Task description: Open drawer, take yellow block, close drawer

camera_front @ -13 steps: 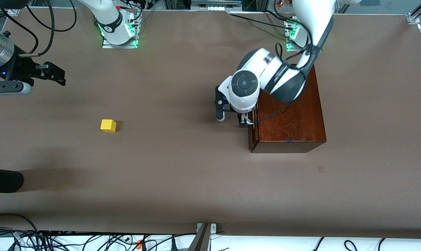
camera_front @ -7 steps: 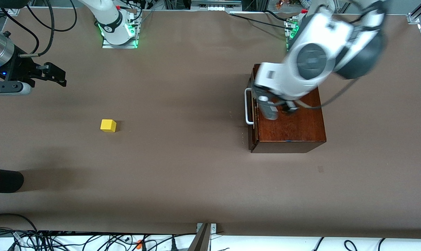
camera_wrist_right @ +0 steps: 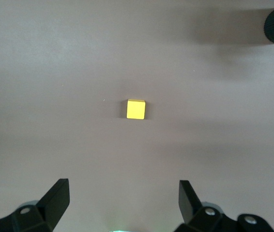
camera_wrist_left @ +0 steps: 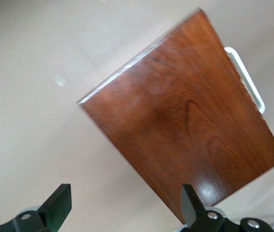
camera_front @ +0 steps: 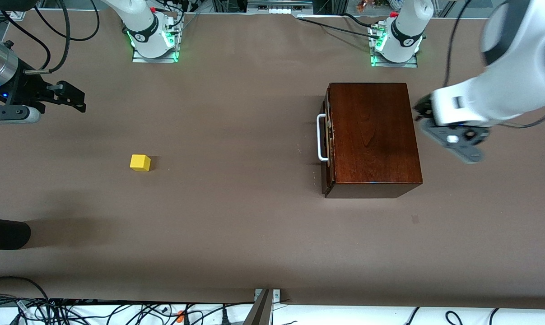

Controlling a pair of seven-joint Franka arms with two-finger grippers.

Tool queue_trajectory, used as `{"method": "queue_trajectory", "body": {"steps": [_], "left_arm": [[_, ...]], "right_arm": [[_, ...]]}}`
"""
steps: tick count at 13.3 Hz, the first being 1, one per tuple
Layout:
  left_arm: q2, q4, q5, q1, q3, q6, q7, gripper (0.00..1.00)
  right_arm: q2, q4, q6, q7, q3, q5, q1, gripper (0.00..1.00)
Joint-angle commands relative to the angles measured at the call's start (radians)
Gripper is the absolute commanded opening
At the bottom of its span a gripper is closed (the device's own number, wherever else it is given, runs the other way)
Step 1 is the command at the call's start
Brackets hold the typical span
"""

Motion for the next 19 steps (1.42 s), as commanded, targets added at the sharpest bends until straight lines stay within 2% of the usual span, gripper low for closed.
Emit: {"method": "queue_trajectory", "body": {"steps": [1, 3, 5, 7, 13, 19], "left_arm": [[-0.104, -0.149, 0.003, 0.047, -0.009, 0.116, -0.214, 1.00], [-0.198, -0.279, 0.009, 0.069, -0.009, 0.210, -0.435, 1.00], [-0.263, -0.355, -0.005, 0.086, -0.011, 0.256, -0.456, 1.00], [-0.278, -0.355, -0.048, 0.106, -0.007, 0.250, -0.455, 1.00], [-0.278, -0.361, -0.045, 0.159, -0.023, 0.227, -0.438, 1.00], [-0.278, -0.358, -0.043, 0.160, -0.040, 0.201, -0.441, 1.00]], "right_arm": [[0.005, 0.019, -0.005, 0.011, 0.002, 0.012, -0.005, 1.00], [0.005, 0.019, -0.005, 0.011, 0.002, 0.014, -0.005, 1.00], [0.006, 0.021, -0.005, 0.011, 0.002, 0.012, -0.005, 1.00], [0.005, 0.019, -0.005, 0.011, 0.002, 0.012, -0.005, 1.00], [0.006, 0.019, 0.005, 0.011, 0.002, 0.012, -0.005, 1.00], [0.006, 0.019, 0.007, 0.011, 0.002, 0.012, -0.005, 1.00]]}}
